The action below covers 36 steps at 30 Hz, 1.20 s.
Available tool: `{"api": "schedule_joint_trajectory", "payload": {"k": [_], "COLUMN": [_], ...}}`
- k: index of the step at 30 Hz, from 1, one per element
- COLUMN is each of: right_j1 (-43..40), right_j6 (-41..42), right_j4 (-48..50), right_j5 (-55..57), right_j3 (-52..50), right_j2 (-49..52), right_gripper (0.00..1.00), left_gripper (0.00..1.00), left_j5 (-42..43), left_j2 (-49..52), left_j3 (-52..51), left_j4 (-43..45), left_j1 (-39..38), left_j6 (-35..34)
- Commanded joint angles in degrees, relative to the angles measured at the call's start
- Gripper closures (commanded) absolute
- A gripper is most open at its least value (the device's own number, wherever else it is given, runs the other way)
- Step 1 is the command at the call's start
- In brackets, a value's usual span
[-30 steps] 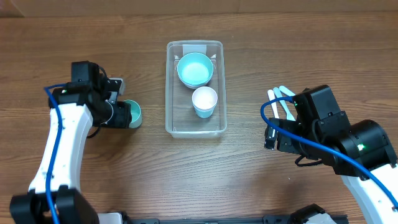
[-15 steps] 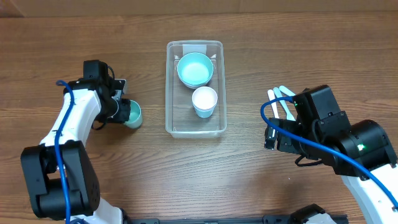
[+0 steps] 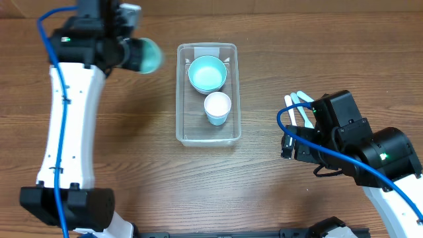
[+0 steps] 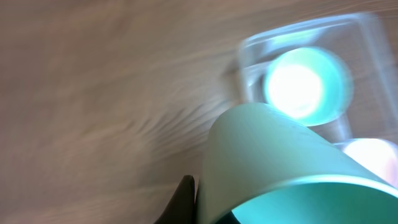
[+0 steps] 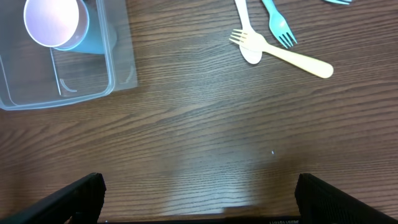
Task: Pack container
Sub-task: 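Stack the mint cup onto the cups in the container, release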
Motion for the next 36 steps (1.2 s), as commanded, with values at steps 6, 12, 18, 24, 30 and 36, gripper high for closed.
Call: {"api": "schedule_joint_trajectory", "payload": {"k": [6, 12, 18, 24, 30, 36], "right_j1": [0.22, 0.22, 0.22, 0.22, 0.22, 0.22], "right_j6": [-0.37, -0.37, -0.37, -0.37, -0.37, -0.37], "right_j4": [0.17, 0.17, 0.17, 0.15, 0.15, 0.17], "right_j5": [0.11, 0.11, 0.11, 0.11, 0.11, 0.11], "right_j3": [0.13, 0.13, 0.13, 0.13, 0.13, 0.13], "right_j2": [0.02, 0.00, 0.00, 0.00, 0.00, 0.02], "right_gripper": [0.00, 0.00, 0.00, 0.00, 0.00, 0.00], "left_gripper": [0.96, 0.96, 0.96, 0.96, 0.96, 0.47], "left_j5": [0.68, -5.29, -5.79, -7.21, -5.46, -4.20], "left_j2": [10.54, 14.64, 14.58, 14.58, 14.60, 14.60], "left_j3": [2.27, 2.27, 2.27, 2.25, 2.25, 2.25], "left_j4": [5.86, -0.57, -2.40, -4.79, -6.21, -5.55], "left_j1": [-22.56, -25.18, -23.34, -23.12, -23.12, -23.12], "left_j6": [-1.38, -1.79, -1.88, -1.84, -1.86, -1.84]}}
